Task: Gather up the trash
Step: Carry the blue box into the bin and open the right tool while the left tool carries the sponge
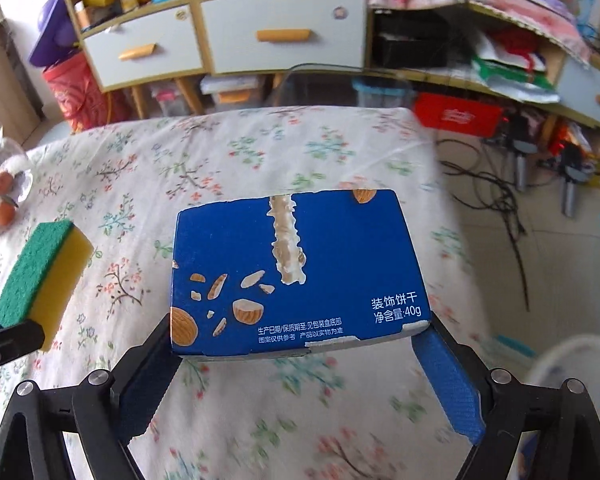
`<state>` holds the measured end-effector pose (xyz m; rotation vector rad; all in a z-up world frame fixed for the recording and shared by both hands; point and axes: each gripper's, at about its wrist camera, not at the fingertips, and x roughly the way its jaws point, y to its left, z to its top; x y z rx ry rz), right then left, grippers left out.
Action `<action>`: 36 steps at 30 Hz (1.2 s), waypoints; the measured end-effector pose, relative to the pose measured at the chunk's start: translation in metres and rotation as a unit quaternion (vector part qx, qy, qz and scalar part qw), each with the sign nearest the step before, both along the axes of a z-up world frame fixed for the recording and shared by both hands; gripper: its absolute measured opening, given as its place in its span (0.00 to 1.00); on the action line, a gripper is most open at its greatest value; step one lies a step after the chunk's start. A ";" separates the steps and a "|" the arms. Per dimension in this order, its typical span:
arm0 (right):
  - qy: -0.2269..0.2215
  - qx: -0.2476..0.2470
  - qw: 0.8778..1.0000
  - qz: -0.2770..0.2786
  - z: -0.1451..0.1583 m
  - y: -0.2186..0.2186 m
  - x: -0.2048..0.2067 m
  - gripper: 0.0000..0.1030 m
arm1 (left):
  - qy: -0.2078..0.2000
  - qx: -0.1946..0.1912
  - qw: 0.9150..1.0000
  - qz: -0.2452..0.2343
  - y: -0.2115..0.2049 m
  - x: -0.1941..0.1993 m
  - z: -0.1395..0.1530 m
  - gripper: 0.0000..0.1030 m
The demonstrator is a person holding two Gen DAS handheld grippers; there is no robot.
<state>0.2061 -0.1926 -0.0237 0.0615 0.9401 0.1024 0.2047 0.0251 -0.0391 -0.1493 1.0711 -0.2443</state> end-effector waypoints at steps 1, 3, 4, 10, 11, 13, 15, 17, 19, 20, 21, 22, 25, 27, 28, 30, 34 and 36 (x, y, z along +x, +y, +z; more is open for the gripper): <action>0.001 0.003 1.000 -0.007 0.002 -0.007 -0.005 0.91 | -0.003 0.000 1.000 -0.003 -0.002 -0.002 0.002 0.56; 0.006 0.010 1.000 -0.026 0.007 -0.022 -0.015 0.91 | -0.007 -0.002 1.000 -0.008 -0.007 -0.007 0.006 0.56; 0.007 0.012 0.999 -0.032 0.009 -0.029 -0.019 0.91 | -0.009 -0.003 1.000 -0.011 -0.010 -0.010 0.008 0.56; 0.018 0.031 0.996 -0.084 0.021 -0.077 -0.054 0.91 | -0.011 -0.020 0.999 -0.025 -0.027 -0.023 0.014 0.56; 0.019 0.034 0.995 -0.094 0.022 -0.086 -0.060 0.91 | -0.010 -0.023 0.999 -0.028 -0.031 -0.027 0.014 0.56; 0.023 0.038 0.993 -0.112 0.023 -0.104 -0.071 0.91 | -0.010 -0.025 0.999 -0.034 -0.040 -0.032 0.014 0.56; 0.027 0.038 0.991 -0.127 0.023 -0.119 -0.082 0.91 | -0.010 -0.025 0.999 -0.040 -0.049 -0.037 0.014 0.56; 0.034 0.038 0.989 -0.141 0.021 -0.135 -0.092 0.91 | -0.010 -0.026 0.998 -0.047 -0.058 -0.042 0.014 0.56; 0.041 0.040 0.986 -0.155 0.018 -0.152 -0.103 0.91 | -0.009 -0.026 0.998 -0.054 -0.065 -0.046 0.013 0.56; 0.043 0.043 0.985 -0.160 0.017 -0.159 -0.107 0.91 | -0.009 -0.026 0.998 -0.058 -0.070 -0.049 0.013 0.56; 0.046 0.045 0.985 -0.163 0.016 -0.164 -0.111 0.91 | -0.008 -0.026 0.998 -0.062 -0.074 -0.051 0.012 0.56; 0.049 0.052 0.983 -0.167 0.014 -0.173 -0.115 0.91 | -0.008 -0.025 0.997 -0.067 -0.079 -0.053 0.012 0.56; 0.056 0.061 0.980 -0.180 0.008 -0.192 -0.127 0.91 | -0.014 -0.014 0.996 -0.085 -0.098 -0.059 0.011 0.56; 0.059 0.057 0.979 -0.189 0.003 -0.203 -0.131 0.91 | -0.018 -0.009 0.995 -0.097 -0.109 -0.062 0.011 0.56; 0.064 0.049 0.979 -0.189 -0.001 -0.207 -0.132 0.91 | -0.020 -0.007 0.995 -0.101 -0.114 -0.063 0.011 0.56; 0.070 0.036 0.979 -0.190 -0.005 -0.212 -0.132 0.91 | -0.022 0.001 0.993 -0.115 -0.127 -0.066 0.009 0.56; 0.078 0.031 0.979 -0.187 -0.015 -0.222 -0.134 0.97 | -0.025 0.012 0.990 -0.137 -0.153 -0.066 0.005 0.56; 0.084 0.041 0.978 -0.186 -0.020 -0.226 -0.135 1.00 | -0.018 0.006 0.989 -0.147 -0.169 -0.065 0.002 0.56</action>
